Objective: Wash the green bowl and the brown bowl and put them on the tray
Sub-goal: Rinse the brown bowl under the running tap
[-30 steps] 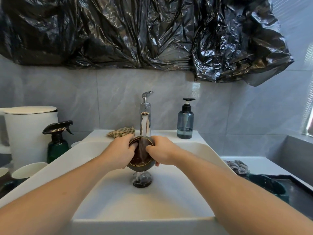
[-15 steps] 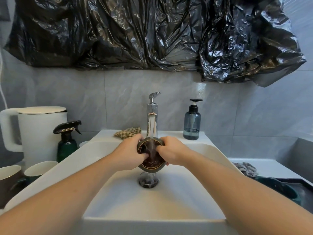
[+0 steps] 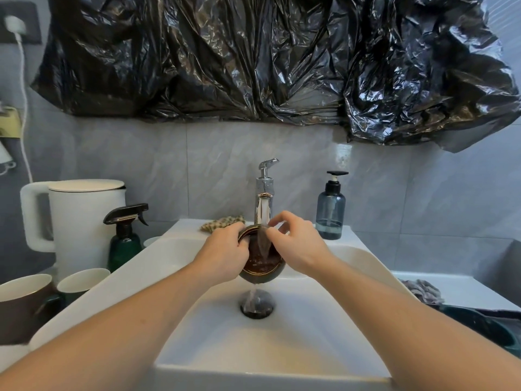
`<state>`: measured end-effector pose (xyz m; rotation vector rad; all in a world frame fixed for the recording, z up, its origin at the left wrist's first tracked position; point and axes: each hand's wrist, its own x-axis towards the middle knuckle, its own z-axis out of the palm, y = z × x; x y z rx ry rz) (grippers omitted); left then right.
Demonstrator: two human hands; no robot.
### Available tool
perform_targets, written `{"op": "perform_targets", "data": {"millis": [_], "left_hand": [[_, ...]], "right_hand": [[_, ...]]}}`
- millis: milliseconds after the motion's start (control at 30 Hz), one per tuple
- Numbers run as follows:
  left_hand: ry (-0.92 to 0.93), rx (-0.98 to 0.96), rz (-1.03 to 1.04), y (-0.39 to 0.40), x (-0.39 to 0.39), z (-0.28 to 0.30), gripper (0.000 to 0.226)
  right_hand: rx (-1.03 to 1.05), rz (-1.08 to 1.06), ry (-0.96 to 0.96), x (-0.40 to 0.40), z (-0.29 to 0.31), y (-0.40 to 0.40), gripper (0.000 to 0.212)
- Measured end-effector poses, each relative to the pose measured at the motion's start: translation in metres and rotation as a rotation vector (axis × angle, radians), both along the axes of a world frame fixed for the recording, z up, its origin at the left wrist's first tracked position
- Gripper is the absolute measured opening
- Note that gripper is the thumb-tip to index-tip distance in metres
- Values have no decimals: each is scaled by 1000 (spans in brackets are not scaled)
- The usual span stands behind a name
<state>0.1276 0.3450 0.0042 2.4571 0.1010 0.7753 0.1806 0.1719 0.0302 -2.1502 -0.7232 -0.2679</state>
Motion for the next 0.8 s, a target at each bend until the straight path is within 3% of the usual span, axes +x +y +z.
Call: {"op": "perform_targets", "data": {"millis": [267,600,800], "left_hand": [[98,-97,-25,-1,-3,0,21],[387,-361,-78,-3,3,0,22],[449,-427,-88,-4,2,-2,22]], "right_hand": [[154,-45,47,5,1,-4,28],[135,-94,85,13,-8,1,22],[372,-153,-74,10,12,-2,26]]}}
